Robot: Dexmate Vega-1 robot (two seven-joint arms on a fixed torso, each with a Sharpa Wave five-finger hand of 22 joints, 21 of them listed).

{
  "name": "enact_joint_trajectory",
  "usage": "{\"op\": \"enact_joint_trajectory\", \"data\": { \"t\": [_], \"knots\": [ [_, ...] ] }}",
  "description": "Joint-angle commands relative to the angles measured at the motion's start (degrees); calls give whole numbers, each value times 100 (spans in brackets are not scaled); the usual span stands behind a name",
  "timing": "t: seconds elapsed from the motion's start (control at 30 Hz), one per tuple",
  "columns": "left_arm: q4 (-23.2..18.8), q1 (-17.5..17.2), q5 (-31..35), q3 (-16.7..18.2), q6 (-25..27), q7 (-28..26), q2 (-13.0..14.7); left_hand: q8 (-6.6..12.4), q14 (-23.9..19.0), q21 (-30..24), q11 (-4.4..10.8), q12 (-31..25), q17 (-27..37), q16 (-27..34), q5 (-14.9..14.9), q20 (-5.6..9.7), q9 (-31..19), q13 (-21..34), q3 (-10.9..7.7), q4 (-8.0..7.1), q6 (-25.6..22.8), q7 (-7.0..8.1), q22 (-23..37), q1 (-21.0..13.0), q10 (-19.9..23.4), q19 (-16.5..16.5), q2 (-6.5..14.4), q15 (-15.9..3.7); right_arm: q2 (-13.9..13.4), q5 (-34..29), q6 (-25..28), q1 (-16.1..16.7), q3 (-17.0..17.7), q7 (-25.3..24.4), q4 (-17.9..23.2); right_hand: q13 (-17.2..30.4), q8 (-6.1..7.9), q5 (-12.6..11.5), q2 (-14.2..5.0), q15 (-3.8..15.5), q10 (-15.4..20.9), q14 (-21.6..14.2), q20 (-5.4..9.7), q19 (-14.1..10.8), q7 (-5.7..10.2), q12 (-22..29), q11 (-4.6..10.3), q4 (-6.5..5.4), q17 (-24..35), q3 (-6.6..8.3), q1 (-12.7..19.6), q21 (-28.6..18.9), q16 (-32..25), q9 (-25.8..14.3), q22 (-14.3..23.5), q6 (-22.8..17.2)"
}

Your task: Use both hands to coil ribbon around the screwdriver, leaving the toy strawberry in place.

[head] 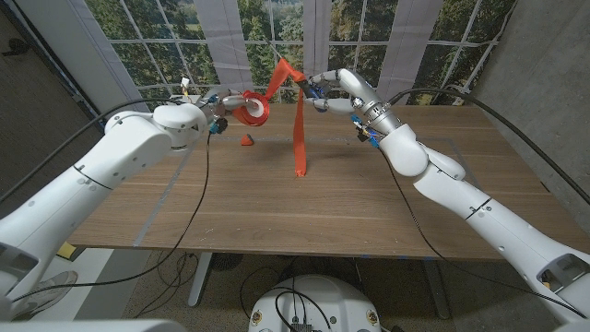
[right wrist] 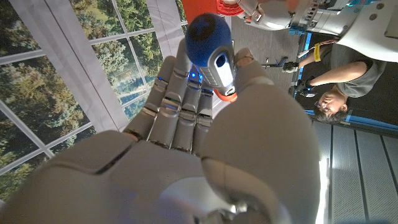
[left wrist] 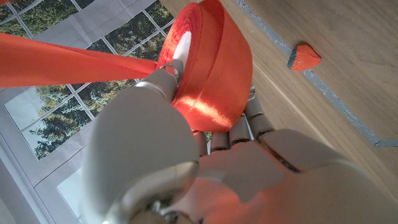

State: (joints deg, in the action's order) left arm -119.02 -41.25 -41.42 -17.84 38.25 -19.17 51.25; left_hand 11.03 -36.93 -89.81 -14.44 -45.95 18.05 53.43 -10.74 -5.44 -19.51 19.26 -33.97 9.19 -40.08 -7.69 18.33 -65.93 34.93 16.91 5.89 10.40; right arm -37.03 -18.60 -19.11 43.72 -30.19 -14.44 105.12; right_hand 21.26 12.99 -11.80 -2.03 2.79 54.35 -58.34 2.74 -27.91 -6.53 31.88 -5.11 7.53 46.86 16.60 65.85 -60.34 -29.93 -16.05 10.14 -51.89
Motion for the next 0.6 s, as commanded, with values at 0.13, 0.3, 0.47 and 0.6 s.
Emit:
{"op": "enact_joint_trajectory", "data": {
  "t": [0.13,0.3,0.47,0.6],
  "knots": [
    [372,949,362,-563,44,785,-195,16,-1434,-27,1710,-321,1490,98,-42,9,-17,1481,-12,-23,-1476,-31,14,-409,1933,46,479,-1801,195,-161,-281,-220,-212,459,-177,830,60,-48,-640,969,568,-570,204,86,937,8,598,-9,42,25,675,-25,-1,-8,11,-875],
    [501,1204,418,-668,12,1082,-282,16,-1431,-26,1715,-298,1488,93,-42,9,-23,1472,-11,-23,-1462,-27,11,-412,1936,39,480,-1802,205,-557,-96,-233,-293,477,-114,821,56,-51,-627,979,588,-544,226,118,951,-4,612,-9,61,11,668,-24,5,-5,13,-884],
    [448,1248,471,-590,22,992,-323,20,-1426,-27,1713,-298,1492,90,-42,12,-22,1490,-13,-23,-1471,-22,10,-415,1931,42,482,-1799,185,-908,158,-217,-345,440,-76,832,55,-55,-611,977,589,-488,248,161,998,-15,637,-18,77,-10,648,-20,29,-1,15,-906],
    [443,1258,401,-499,43,1041,-321,21,-1448,-28,1715,-287,1489,94,-41,14,-21,1487,-12,-22,-1473,-21,7,-417,1943,45,480,-1804,181,-1260,401,-203,-413,342,-38,816,51,-59,-610,987,595,-467,267,178,1033,-37,629,-21,95,-22,643,-23,33,1,16,-918]
  ]
}}
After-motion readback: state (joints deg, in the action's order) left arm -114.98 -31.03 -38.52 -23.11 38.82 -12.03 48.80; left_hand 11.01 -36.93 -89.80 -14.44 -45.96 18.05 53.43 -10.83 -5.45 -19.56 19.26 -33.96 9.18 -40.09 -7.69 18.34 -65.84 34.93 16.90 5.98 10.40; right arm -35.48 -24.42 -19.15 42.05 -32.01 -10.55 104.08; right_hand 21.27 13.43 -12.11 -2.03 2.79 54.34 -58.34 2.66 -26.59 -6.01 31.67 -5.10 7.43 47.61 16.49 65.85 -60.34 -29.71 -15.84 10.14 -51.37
